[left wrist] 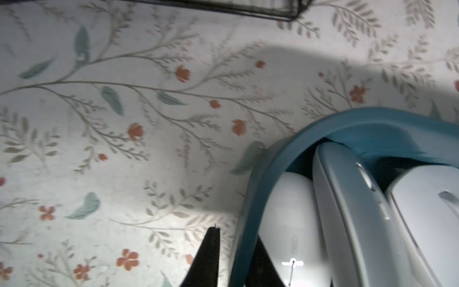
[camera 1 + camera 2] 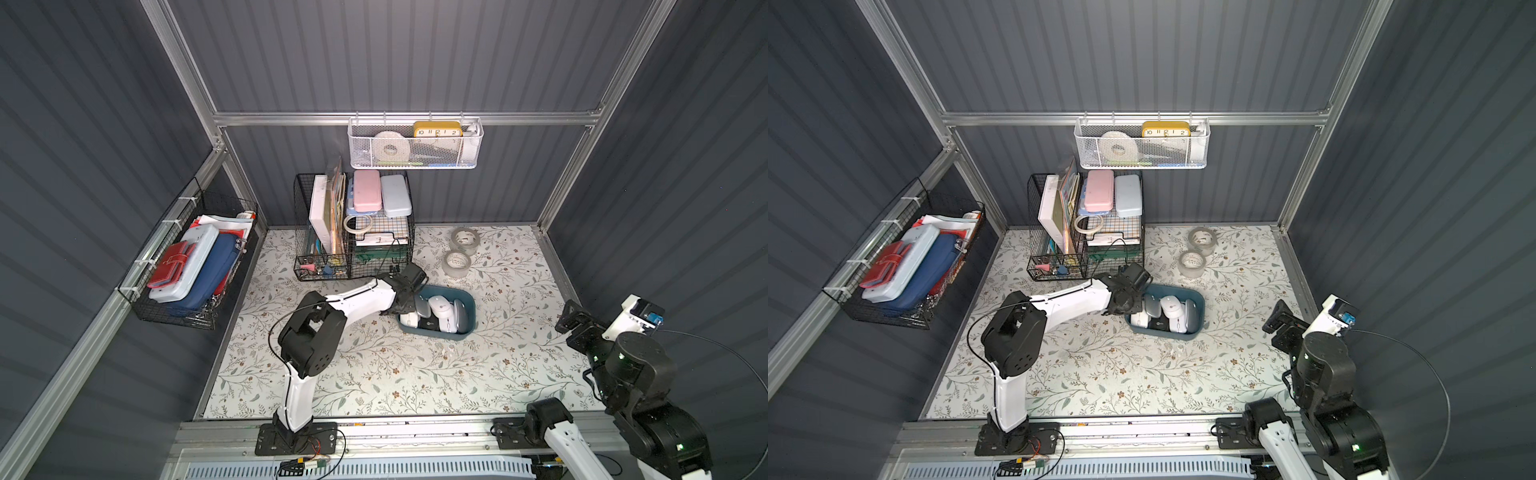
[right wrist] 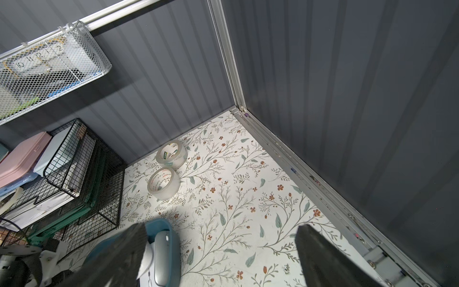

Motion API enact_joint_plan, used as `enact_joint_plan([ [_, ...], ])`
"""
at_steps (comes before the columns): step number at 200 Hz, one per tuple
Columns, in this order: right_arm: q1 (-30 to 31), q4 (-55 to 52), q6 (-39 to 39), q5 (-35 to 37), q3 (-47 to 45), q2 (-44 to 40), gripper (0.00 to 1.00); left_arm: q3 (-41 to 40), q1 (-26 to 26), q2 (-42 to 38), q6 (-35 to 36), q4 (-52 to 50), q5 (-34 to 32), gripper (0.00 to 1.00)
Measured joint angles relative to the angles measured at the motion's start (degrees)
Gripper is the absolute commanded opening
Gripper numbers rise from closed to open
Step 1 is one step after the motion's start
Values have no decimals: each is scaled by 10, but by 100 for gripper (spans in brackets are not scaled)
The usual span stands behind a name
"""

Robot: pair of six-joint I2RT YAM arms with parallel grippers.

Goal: Take out the mouse from the storage box
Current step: Move the storage box to the center of the board, then pick up the mouse from the storage box.

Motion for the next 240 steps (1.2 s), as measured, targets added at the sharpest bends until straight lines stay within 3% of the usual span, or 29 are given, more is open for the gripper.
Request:
enact_joint_plan([
  [39,0,-2,15,-39,-5,33,98,-37,34,-25,5,15,-16,31],
  [99,6,1,39,-147,-14,130,98,-73,35,-78,4,18,-21,46],
  [140,104,9,60,-172,-4,258,98,-74,37,-148,20,-6,3,62],
  [159,165,22,68,-168,12,327,98,-82,38,-207,31,-22,9,71],
  [187,220,46,80,-162,40,417,98,-115,41,-312,47,-48,-5,75],
  [240,276,60,83,-191,175,646,97,-229,41,-551,58,-94,-104,91],
])
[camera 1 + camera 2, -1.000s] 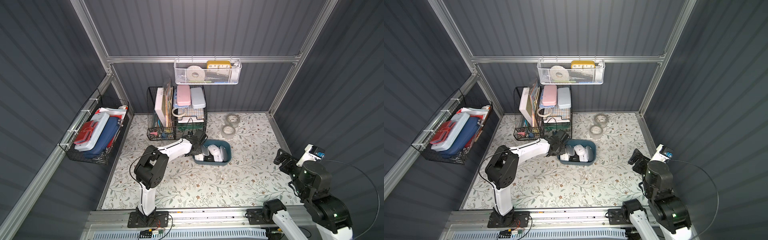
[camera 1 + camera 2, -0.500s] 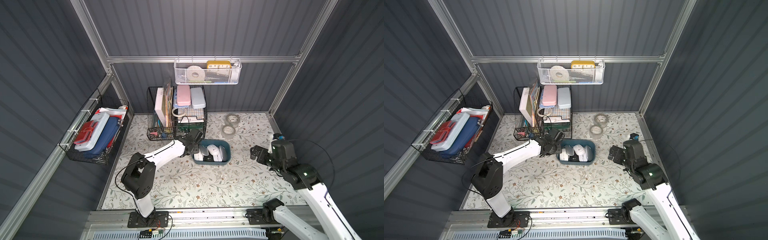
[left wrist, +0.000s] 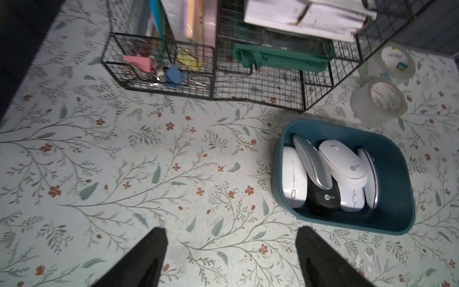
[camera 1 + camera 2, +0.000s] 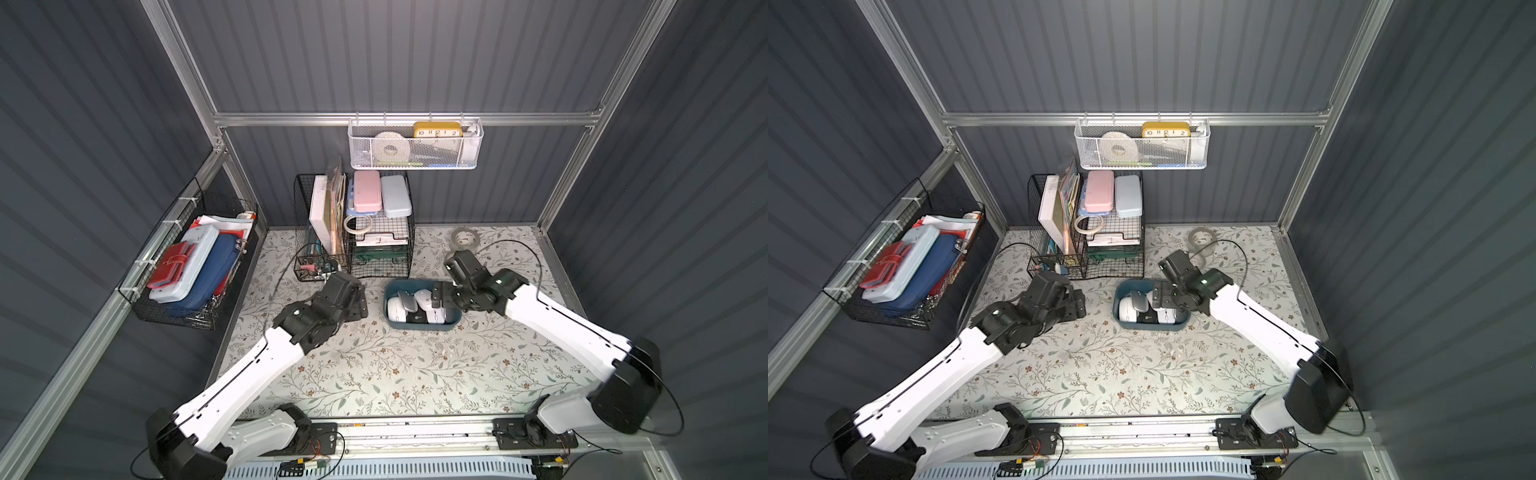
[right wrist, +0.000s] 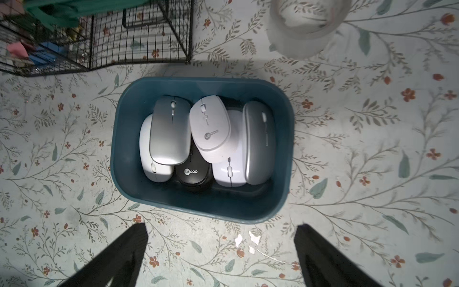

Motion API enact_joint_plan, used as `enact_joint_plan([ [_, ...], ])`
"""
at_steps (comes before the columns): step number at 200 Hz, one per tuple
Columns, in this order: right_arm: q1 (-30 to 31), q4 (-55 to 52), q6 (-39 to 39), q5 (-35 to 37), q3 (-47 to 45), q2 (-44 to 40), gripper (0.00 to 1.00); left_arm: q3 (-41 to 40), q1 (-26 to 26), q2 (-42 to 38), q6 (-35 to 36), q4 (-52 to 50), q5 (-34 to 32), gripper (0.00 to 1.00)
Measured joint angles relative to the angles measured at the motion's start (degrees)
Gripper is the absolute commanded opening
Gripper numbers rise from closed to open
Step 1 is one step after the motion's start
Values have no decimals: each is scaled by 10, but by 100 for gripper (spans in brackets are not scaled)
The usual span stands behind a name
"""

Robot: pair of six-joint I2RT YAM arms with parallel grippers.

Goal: Take out the mouse from the storage box
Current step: Pick up the mouse from the storage box.

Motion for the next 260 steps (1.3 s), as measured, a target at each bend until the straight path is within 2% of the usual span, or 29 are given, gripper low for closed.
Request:
enact_joint_plan([
  [33,31,-5,1,-2,88,124,96,-44,0,-154,-3,-8,-47,94],
  [57,40,-7,7,-4,139,192,94,-57,0,-203,-8,-10,-69,96],
  [137,39,-19,16,-12,218,313,87,-62,0,-172,-15,-16,-77,98],
  [260,15,37,75,-89,191,329,82,-72,0,-163,-19,-16,-85,99],
])
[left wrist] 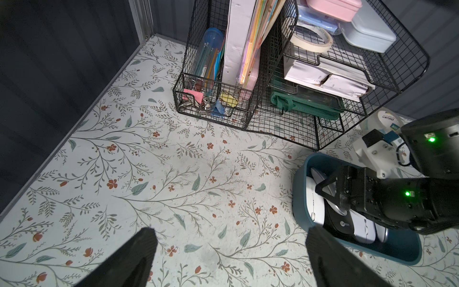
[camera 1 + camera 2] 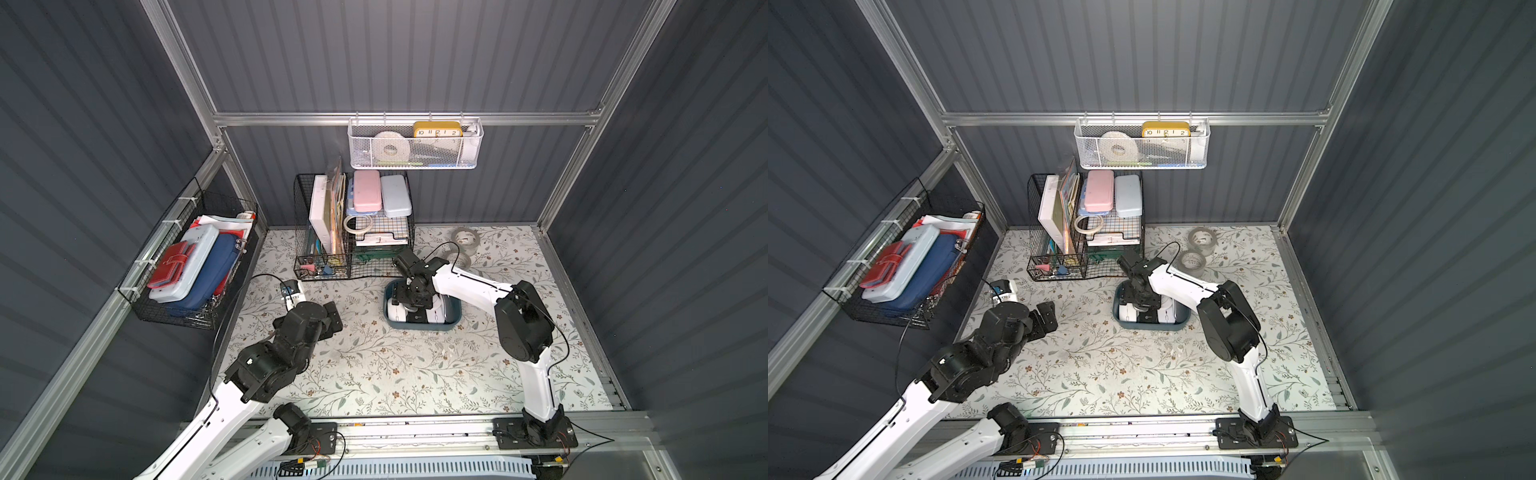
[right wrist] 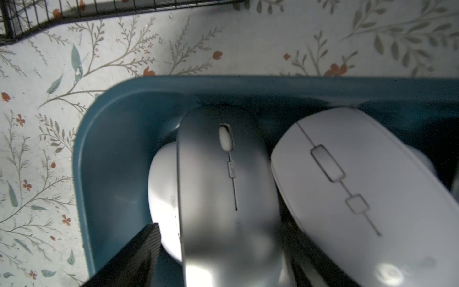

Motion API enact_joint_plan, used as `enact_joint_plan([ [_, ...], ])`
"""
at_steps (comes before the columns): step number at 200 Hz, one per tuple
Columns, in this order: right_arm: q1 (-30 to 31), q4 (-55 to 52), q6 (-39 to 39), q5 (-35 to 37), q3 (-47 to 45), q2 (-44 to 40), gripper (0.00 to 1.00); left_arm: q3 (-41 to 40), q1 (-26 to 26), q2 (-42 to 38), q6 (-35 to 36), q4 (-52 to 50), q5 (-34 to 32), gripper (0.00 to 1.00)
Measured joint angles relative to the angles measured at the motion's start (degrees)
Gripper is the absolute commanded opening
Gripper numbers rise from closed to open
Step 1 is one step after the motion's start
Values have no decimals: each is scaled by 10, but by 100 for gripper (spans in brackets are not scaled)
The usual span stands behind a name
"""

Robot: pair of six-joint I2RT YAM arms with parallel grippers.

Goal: Take out the mouse from the storage box
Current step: Pick up the mouse from the storage box.

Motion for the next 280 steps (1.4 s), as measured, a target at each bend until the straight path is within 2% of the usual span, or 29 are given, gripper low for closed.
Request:
enact_joint_plan([
  [28,-8,20,5,-17,-12,0,82,0,0,-1,0,0,0,99],
  [106,-22,38,7,-34,-14,0,69,0,0,-1,0,0,0,99],
  [182,-22,44,-1,-36,-13,11,70,0,0,-1,0,0,0,99],
  [231,-23,47,-5,-37,-12,14,59,0,0,-1,0,0,0,99],
  [280,-14,34,-16,-12,-12,-5,57,0,0,4,0,0,0,99],
])
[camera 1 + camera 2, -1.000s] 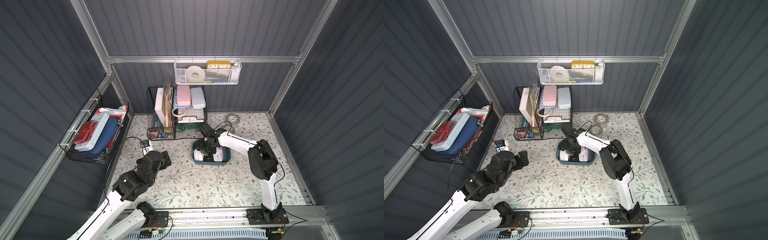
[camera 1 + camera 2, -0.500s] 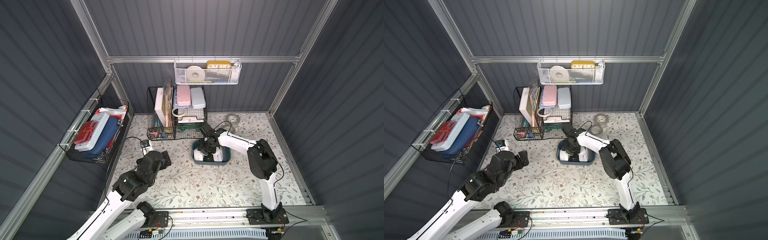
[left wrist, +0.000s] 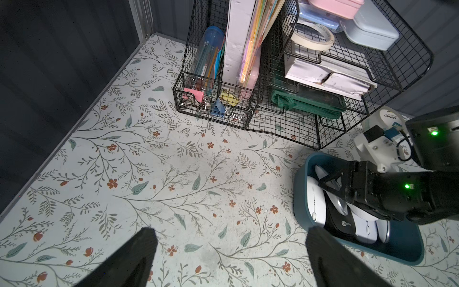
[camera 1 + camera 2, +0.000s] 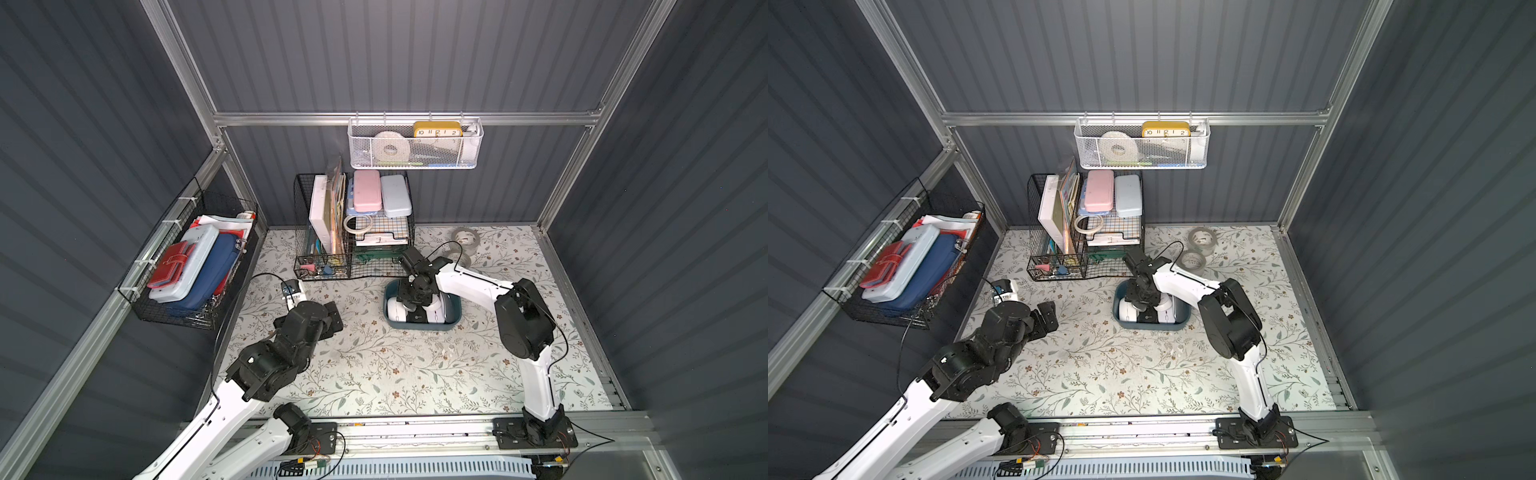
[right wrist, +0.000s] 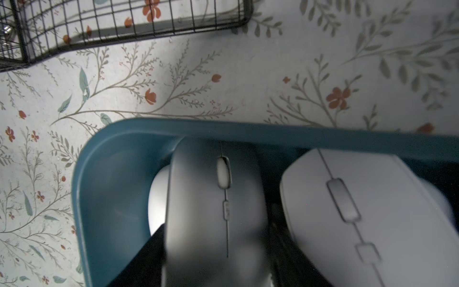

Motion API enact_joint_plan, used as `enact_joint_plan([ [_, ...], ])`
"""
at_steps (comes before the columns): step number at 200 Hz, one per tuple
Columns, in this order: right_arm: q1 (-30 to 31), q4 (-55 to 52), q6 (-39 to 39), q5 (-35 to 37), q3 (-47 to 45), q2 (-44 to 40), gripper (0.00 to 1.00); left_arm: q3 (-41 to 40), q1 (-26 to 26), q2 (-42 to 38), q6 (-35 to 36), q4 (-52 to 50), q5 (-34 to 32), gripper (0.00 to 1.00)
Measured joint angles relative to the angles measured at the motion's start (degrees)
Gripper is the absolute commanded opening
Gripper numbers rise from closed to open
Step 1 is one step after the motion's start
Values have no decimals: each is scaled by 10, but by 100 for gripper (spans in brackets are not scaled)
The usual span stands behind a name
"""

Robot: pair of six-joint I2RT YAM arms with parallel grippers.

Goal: Take out the mouse from the storage box
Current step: Pick up the mouse from the storage box, then place the mouse at the center of the board.

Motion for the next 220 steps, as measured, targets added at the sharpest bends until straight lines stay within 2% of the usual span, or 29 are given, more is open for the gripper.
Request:
enact_joint_plan([
  [69,52,-26,-31,82,-17,-108,56,0,0,2,0,0,0,99],
  [131,201,-43,-34,157,-108,-178,56,0,0,-16,-32,-10,-23,99],
  [170,279,-55,-21,198,-116,-164,56,0,0,-35,-52,-16,-41,99],
  [220,320,-53,-12,209,-111,-77,55,3,0,-35,-76,-31,-57,99],
])
